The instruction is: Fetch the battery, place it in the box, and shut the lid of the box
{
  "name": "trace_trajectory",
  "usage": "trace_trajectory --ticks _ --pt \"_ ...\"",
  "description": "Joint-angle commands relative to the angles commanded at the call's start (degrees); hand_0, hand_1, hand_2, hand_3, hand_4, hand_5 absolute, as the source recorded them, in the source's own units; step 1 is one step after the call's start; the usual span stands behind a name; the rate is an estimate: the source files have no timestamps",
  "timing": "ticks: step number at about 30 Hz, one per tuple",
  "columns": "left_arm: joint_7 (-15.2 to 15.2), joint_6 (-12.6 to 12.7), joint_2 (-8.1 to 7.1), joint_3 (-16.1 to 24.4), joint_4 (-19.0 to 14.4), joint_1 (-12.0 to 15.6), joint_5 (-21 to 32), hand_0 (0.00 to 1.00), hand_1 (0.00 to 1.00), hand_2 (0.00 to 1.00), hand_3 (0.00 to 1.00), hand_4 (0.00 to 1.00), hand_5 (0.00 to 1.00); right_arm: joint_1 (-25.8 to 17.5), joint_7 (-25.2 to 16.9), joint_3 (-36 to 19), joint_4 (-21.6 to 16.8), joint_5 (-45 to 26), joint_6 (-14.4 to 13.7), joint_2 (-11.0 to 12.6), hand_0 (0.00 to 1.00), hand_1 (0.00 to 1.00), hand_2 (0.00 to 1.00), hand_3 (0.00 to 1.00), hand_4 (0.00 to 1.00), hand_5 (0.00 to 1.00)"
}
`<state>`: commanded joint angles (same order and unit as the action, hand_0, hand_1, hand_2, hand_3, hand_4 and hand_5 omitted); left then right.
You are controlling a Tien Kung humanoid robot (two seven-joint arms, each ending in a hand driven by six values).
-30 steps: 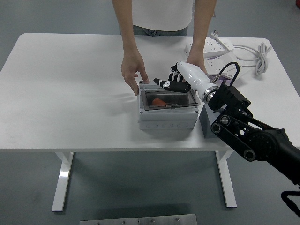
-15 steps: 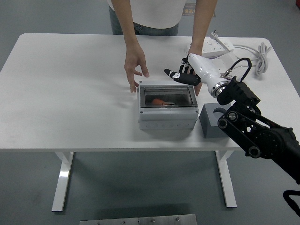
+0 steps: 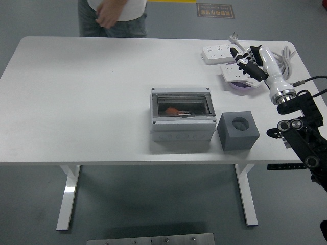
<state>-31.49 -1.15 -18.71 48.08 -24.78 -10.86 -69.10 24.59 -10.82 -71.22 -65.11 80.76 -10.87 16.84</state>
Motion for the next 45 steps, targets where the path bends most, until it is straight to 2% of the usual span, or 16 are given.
trace_trajectory --ticks 1,6,7,12,13,18,19,24,25,30,31,36,37,43,44,45 --pt "0.07 0.05 0.05 -0.04 0.02 0.03 0.06 0.632 0.698 0.573 0.541 0.500 0.002 -0.75 -1.70 -0.97 0.03 -2.41 1.19 -0.31 0.155 0.257 0.312 0.345 0.718 0.559" --pt "0.41 0.30 0.30 -0.34 0.09 0.05 0.53 0.632 0.698 0.573 0.541 0.500 0.002 -4.69 -8.26 -3.57 -1.64 -13.27 7.04 -1.57 0.155 0.257 0.312 0.345 0.718 0.559" --pt "0.45 0.32 0.36 -0.35 0.10 0.07 0.53 0.632 0.698 0.573 0.541 0.500 0.002 -5.46 -9.14 -3.89 -2.20 -15.53 8.29 -1.70 0.214 0.328 0.397 0.431 0.696 0.365" --pt "0.46 0.36 0.53 -0.30 0.11 0.21 0.48 0.632 0.698 0.573 0.541 0.500 0.002 -7.61 -9.96 -5.75 -4.30 -26.53 12.25 -1.95 0.214 0.328 0.397 0.431 0.696 0.365" --pt "0.45 0.35 0.54 -0.26 0.11 0.25 0.41 0.632 0.698 0.573 0.541 0.500 0.002 -7.78 -9.81 -6.09 -4.46 -28.59 12.57 -1.93 0.610 0.605 0.631 0.633 0.751 0.320" --pt "0.42 0.36 0.51 -0.06 0.13 0.30 0.17 0.632 0.698 0.573 0.541 0.500 0.002 -8.09 -8.91 -7.55 -4.58 -38.15 13.58 -1.79 0.610 0.605 0.631 0.633 0.751 0.320" --pt "0.45 0.37 0.50 -0.07 0.14 0.28 0.18 0.632 0.698 0.573 0.541 0.500 0.002 -8.09 -8.80 -7.85 -4.52 -39.52 13.66 -1.78 0.819 0.769 0.769 0.790 0.919 0.556" --pt "0.56 0.39 0.56 -0.10 0.17 0.23 0.18 0.632 0.698 0.573 0.541 0.500 0.002 -8.06 -8.37 -9.08 -4.33 -45.35 13.85 -1.62 0.819 0.769 0.769 0.790 0.919 0.556" --pt "0.55 0.39 0.56 -0.08 0.17 0.25 0.14 0.632 0.698 0.573 0.541 0.500 0.002 -8.09 -8.31 -9.31 -4.36 -45.85 13.87 -1.59 0.828 0.773 0.776 0.786 0.944 0.609" --pt "0.52 0.48 0.49 -0.09 0.18 0.55 0.14 0.632 0.698 0.573 0.541 0.500 0.002 -8.24 -7.62 -10.90 -4.90 -46.36 13.96 -1.20 0.828 0.773 0.776 0.786 0.944 0.609" --pt "0.52 0.51 0.47 -0.09 0.18 0.62 0.15 0.632 0.698 0.573 0.541 0.500 0.002 -8.24 -7.46 -11.13 -5.03 -46.21 13.95 -1.07 0.830 0.771 0.774 0.792 0.983 0.739" --pt "0.44 0.60 0.37 -0.10 0.16 0.98 0.24 0.632 0.698 0.573 0.541 0.500 0.002 -7.78 -6.66 -11.83 -5.21 -45.16 13.65 0.08 0.830 0.771 0.774 0.792 0.983 0.739" --pt "0.50 0.66 0.37 -0.20 0.16 1.01 0.39 0.632 0.698 0.573 0.541 0.500 0.002 -7.65 -6.51 -11.84 -5.08 -44.99 13.55 0.39 0.844 0.792 0.790 0.804 0.998 0.822" --pt "0.64 0.78 0.23 -0.42 0.17 1.32 0.71 0.632 0.698 0.573 0.541 0.500 0.002 -7.66 -6.03 -11.68 -5.01 -44.00 13.04 1.05 0.844 0.792 0.790 0.804 0.998 0.822" --pt "0.64 0.80 0.19 -0.41 0.17 1.46 0.68 0.632 0.698 0.573 0.541 0.500 0.002 -7.73 -5.91 -11.74 -5.26 -43.62 12.95 1.11 0.858 0.799 0.798 0.807 0.998 0.902" --pt "0.64 0.80 0.14 -0.39 0.17 1.59 0.63 0.632 0.698 0.573 0.541 0.500 0.002 -7.77 -5.80 -11.85 -5.57 -43.18 12.87 1.14 0.858 0.799 0.798 0.807 0.998 0.902"
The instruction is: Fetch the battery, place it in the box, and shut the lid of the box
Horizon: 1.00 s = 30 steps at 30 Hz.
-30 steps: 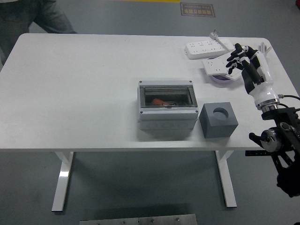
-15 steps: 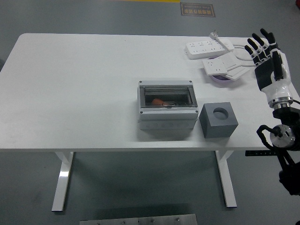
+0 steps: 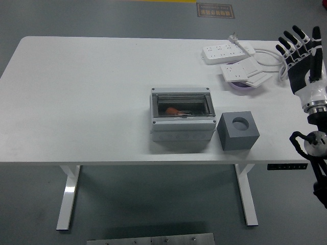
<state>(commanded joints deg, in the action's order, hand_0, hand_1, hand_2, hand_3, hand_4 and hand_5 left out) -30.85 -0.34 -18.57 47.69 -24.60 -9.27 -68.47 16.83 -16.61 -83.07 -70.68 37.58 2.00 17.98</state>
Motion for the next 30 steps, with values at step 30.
trace_trajectory --ticks 30 --pt "0.49 0.68 -0.16 -0.21 0.15 0.22 0.60 0.632 0.698 0.573 0.541 0.500 0.002 -0.60 -0.12 -3.90 -4.44 14.55 -6.01 -1.15 0.836 0.770 0.801 0.834 0.998 0.935"
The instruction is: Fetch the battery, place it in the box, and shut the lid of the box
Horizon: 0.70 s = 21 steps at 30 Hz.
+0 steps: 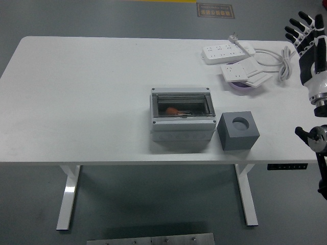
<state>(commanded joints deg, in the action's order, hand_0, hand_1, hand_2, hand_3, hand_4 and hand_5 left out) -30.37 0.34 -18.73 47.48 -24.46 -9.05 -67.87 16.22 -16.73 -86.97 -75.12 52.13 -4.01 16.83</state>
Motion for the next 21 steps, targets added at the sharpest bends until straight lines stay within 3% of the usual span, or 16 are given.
trace_trajectory --ticks 8,9,10,15,16,21 --pt "-0.63 -0.08 -0.20 0.41 -0.10 0.34 -0.31 0.632 0.698 0.573 0.541 0.500 0.002 0.55 -4.68 2.22 2.96 -6.60 -2.62 -0.40 0.824 0.742 0.790 0.816 0.998 0.941" --pt "-0.66 -0.09 -0.23 0.46 -0.10 0.37 -0.38 0.632 0.698 0.573 0.541 0.500 0.002 0.72 -4.73 2.61 3.07 -6.78 -2.99 -0.39 0.824 0.742 0.790 0.816 0.998 0.941" --pt "-0.68 -0.09 -0.27 0.52 -0.10 0.37 -0.44 0.632 0.698 0.573 0.541 0.500 0.002 0.92 -4.73 3.00 3.19 -6.88 -3.33 -0.40 0.774 0.686 0.713 0.716 0.998 0.922" --pt "-0.53 -0.14 -0.61 0.69 -0.06 0.13 -0.63 0.632 0.698 0.573 0.541 0.500 0.002 1.62 -3.95 4.28 3.57 -6.68 -4.13 -0.47 0.774 0.686 0.713 0.716 0.998 0.922" --pt "-0.48 -0.14 -0.69 0.68 -0.05 0.08 -0.60 0.632 0.698 0.573 0.541 0.500 0.002 1.69 -3.76 4.42 3.58 -6.48 -4.22 -0.44 0.761 0.668 0.685 0.690 0.998 0.826" --pt "-0.37 -0.16 -0.80 0.69 -0.06 -0.02 -0.60 0.632 0.698 0.573 0.541 0.500 0.002 1.76 -2.68 4.07 2.97 -3.11 -5.33 -0.14 0.761 0.668 0.685 0.690 0.998 0.826"
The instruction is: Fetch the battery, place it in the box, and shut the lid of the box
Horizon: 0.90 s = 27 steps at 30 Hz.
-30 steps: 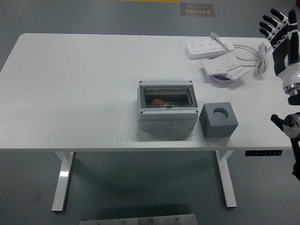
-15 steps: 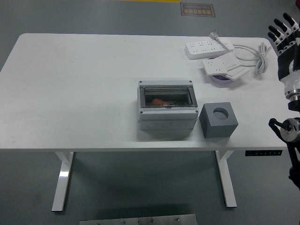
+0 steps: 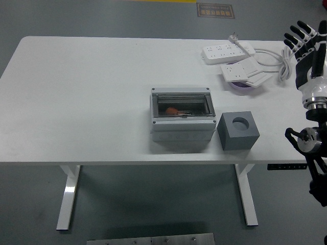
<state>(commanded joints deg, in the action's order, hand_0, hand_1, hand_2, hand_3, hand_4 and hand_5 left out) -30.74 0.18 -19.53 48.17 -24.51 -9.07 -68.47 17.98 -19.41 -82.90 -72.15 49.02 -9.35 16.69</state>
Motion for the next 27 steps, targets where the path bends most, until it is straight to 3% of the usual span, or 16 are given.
trace_trajectory --ticks 7,8,12,13,27 --pt "-0.09 0.08 0.19 -0.08 -0.04 0.13 0.20 0.632 0.698 0.573 0.541 0.500 0.002 -0.17 0.59 -1.99 -1.43 7.45 -1.55 0.32 0.764 0.670 0.684 0.690 0.998 0.801" --pt "-0.12 0.08 0.22 -0.07 -0.04 0.15 0.19 0.632 0.698 0.573 0.541 0.500 0.002 -0.22 0.43 -2.23 -1.39 7.74 -1.56 0.31 0.762 0.676 0.692 0.696 0.998 0.841" --pt "-0.20 0.09 0.29 0.00 -0.04 0.19 0.08 0.632 0.698 0.573 0.541 0.500 0.002 -0.36 -0.21 -3.00 -1.23 7.67 -1.62 0.31 0.762 0.676 0.692 0.696 0.998 0.841" --pt "-0.20 0.10 0.29 0.01 -0.04 0.19 0.07 0.632 0.698 0.573 0.541 0.500 0.002 -0.36 -0.32 -3.10 -1.19 7.63 -1.64 0.33 0.765 0.680 0.694 0.697 0.998 0.891" --pt "0.02 0.33 0.39 -0.40 -0.05 0.11 0.90 0.632 0.698 0.573 0.541 0.500 0.002 -0.15 -0.17 -4.07 0.98 6.32 -0.60 0.73 0.753 0.672 0.688 0.685 0.998 0.856"
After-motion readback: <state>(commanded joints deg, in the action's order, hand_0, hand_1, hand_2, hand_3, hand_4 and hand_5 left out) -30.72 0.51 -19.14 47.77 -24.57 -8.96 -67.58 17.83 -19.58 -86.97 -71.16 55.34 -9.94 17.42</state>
